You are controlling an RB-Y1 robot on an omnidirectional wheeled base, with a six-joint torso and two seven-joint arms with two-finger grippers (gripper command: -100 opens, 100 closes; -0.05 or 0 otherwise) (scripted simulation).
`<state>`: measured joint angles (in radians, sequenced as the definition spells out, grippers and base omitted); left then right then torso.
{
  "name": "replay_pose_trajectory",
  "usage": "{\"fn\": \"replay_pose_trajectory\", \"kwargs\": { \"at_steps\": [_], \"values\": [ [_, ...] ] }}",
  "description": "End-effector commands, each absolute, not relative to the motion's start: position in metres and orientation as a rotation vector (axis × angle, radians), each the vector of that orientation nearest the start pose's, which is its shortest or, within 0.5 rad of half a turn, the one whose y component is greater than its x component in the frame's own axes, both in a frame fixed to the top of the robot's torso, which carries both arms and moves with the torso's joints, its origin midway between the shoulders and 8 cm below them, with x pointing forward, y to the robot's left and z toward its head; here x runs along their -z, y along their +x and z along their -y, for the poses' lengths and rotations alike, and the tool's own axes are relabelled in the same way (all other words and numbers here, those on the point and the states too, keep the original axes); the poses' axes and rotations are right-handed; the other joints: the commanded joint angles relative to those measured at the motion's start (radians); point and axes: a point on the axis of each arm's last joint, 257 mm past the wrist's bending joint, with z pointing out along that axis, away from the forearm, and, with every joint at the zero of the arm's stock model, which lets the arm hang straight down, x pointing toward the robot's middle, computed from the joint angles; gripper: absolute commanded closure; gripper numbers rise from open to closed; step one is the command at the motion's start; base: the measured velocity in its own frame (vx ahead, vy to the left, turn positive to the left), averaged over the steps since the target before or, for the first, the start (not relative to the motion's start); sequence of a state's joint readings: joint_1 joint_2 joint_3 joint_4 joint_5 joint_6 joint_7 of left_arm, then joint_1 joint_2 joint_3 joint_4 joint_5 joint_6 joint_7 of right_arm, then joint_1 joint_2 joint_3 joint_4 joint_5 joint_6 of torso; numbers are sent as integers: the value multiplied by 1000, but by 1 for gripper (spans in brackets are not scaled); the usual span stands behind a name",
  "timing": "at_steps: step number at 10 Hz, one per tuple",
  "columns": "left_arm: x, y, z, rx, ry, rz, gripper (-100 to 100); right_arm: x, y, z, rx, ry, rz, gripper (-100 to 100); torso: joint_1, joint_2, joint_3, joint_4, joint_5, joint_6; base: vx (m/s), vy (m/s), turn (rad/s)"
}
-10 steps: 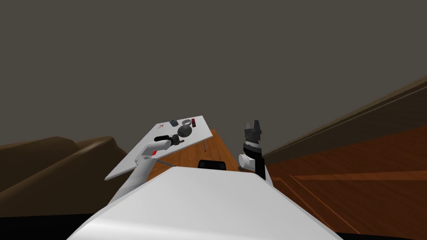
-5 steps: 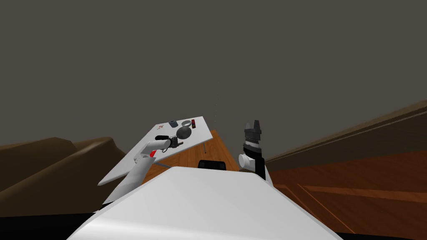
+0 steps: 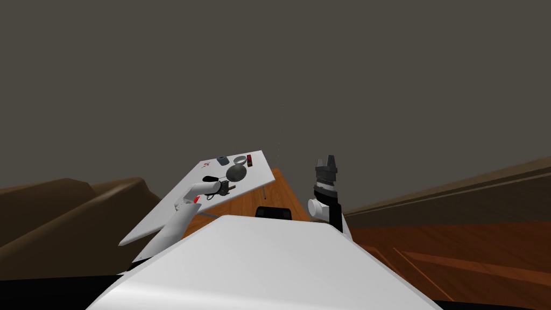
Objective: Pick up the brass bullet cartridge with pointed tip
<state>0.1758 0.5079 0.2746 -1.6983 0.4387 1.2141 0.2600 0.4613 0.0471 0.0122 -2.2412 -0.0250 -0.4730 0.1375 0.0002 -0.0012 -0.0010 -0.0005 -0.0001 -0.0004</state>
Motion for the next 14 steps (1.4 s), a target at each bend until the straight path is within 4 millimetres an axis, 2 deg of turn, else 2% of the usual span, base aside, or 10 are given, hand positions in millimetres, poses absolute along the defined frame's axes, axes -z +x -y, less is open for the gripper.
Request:
{"fn": "replay_pose_trajectory", "kwargs": {
  "at_steps": [1,2,5,7,8,12,13,14],
  "values": [
    [395,329,-486,342,-2346,-1423,0,-15,358,280,-1210,682,-616,0,0,0,0,0,0,0,0,0,0],
    [401,330,-490,341,-2353,-1409,-100,-15,358,280,-1210,682,-616,0,0,1,1,0,0,0,-3,1,-81],
    [412,330,-498,335,-2364,-1387,-100,-15,359,280,-1210,682,-616,0,1,3,2,1,0,0,-12,6,-66],
    [413,329,-498,334,-2365,-1386,-100,-15,359,280,-1210,682,-616,0,1,3,2,1,1,0,-9,2,-29],
    [413,330,-498,335,-2364,-1385,100,-15,359,280,-1210,682,-616,0,1,2,1,0,1,0,0,0,0],
    [412,330,-499,336,-2363,-1385,100,-15,358,280,-1210,682,-616,0,2,0,0,0,1,0,0,0,0],
    [412,330,-499,336,-2363,-1385,0,-15,358,280,-1210,682,-616,0,2,0,0,0,1,0,0,0,0],
    [406,330,-494,339,-2357,-1400,100,-15,358,280,-1210,682,-616,0,2,0,0,0,1,0,12,-3,106]
  ]
}}
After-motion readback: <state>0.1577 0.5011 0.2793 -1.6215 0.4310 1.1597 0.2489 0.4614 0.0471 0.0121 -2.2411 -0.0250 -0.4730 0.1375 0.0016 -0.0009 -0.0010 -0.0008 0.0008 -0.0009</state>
